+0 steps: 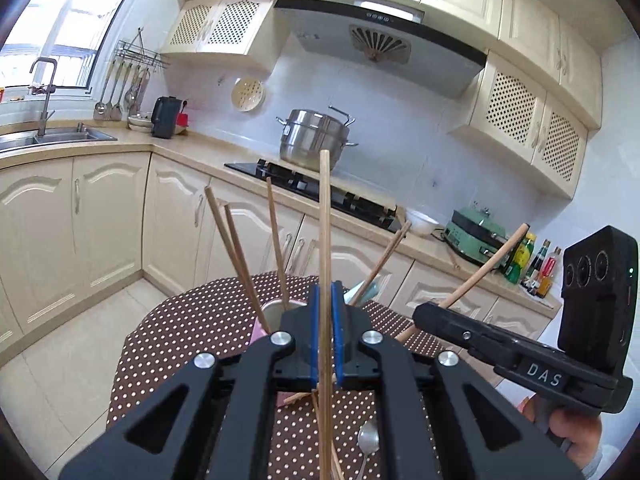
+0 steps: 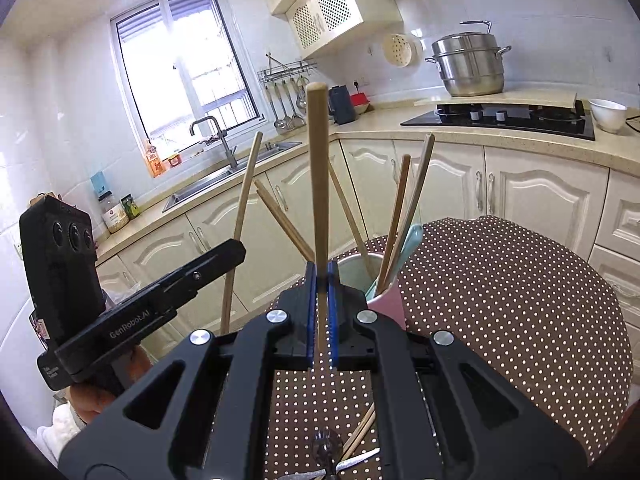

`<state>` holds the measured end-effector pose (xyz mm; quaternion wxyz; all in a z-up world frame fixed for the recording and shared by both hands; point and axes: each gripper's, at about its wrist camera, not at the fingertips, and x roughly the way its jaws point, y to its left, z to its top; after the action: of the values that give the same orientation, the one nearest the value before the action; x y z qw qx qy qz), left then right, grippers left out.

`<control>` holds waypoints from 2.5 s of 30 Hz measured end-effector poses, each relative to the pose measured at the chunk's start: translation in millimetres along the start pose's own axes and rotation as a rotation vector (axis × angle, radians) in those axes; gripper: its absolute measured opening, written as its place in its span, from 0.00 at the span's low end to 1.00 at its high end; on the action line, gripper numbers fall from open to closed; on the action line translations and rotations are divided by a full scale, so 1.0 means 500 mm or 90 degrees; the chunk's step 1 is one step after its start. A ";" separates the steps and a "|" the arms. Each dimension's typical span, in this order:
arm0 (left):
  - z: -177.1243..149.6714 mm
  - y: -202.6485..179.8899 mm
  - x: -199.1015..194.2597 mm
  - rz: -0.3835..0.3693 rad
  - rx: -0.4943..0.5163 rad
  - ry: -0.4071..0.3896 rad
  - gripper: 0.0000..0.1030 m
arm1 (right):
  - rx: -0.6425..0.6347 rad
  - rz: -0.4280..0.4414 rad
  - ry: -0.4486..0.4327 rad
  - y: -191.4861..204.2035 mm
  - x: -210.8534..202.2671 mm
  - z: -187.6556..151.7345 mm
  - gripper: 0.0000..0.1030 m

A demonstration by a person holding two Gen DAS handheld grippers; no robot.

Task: Organize utensils
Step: 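Lower both held chopsticks down into the pink cup, then open the left gripper to release its chopstick in the cup while the right gripper opens too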

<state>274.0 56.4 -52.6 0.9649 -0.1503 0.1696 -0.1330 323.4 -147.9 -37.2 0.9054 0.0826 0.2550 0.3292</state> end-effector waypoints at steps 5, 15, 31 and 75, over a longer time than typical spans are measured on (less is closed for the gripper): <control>0.024 -0.016 0.005 -0.004 0.031 -0.071 0.06 | -0.005 -0.002 -0.025 -0.008 -0.013 0.037 0.05; 0.081 -0.052 0.073 0.026 0.089 -0.208 0.06 | -0.045 -0.031 -0.050 -0.016 0.002 0.115 0.05; 0.061 -0.028 0.187 0.024 0.077 -0.199 0.06 | -0.064 -0.032 0.052 -0.047 0.104 0.069 0.05; -0.023 0.021 0.194 0.045 0.066 -0.208 0.06 | -0.037 -0.011 0.117 -0.074 0.178 0.017 0.06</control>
<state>359.9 33.3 -94.4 0.9901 -0.1141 0.0084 -0.0817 406.5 -119.1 -77.8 0.8829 0.0232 0.3281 0.3350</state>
